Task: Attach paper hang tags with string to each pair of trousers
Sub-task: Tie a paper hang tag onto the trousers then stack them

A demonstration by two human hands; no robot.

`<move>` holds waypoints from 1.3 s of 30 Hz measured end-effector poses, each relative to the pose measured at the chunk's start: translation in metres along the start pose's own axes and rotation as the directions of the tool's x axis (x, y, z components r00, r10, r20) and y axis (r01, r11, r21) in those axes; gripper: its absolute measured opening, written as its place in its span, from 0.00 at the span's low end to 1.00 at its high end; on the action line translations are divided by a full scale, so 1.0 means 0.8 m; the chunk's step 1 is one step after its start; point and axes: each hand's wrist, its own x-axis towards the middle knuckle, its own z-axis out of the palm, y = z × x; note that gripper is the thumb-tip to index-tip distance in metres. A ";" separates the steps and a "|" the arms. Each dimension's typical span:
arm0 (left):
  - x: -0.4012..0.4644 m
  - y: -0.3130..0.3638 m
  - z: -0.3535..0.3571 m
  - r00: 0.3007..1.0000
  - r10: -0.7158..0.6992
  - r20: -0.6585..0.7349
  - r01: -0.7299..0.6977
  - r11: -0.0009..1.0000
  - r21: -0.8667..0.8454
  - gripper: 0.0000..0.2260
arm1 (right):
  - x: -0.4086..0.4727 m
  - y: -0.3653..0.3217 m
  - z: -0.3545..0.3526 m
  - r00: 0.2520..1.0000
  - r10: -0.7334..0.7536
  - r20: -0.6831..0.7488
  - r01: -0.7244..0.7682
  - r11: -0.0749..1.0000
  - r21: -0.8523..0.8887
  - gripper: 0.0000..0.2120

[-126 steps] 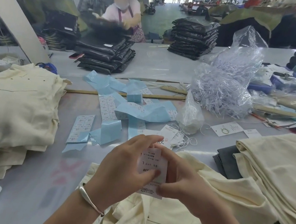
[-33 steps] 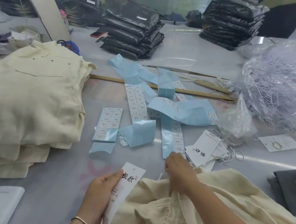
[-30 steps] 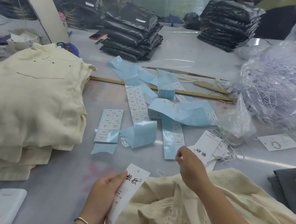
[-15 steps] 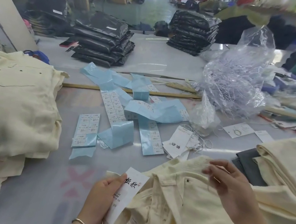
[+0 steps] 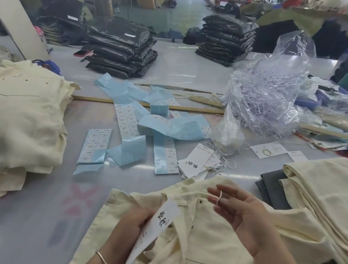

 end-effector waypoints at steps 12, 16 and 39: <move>-0.004 -0.032 0.084 0.979 0.179 0.094 -0.201 0.906 0.372 0.04 | -0.026 0.042 -0.012 0.874 -0.445 0.193 0.384 0.391 -0.836 0.07; -0.016 -0.046 0.086 0.987 0.121 0.103 -0.156 0.862 0.483 0.13 | -0.016 0.042 -0.053 0.952 -0.194 0.236 0.279 0.240 -0.930 0.11; -0.037 -0.031 0.000 0.961 0.187 -0.206 -0.207 0.975 -0.080 0.13 | 0.023 0.085 -0.081 0.983 0.003 0.185 0.182 0.170 -0.969 0.20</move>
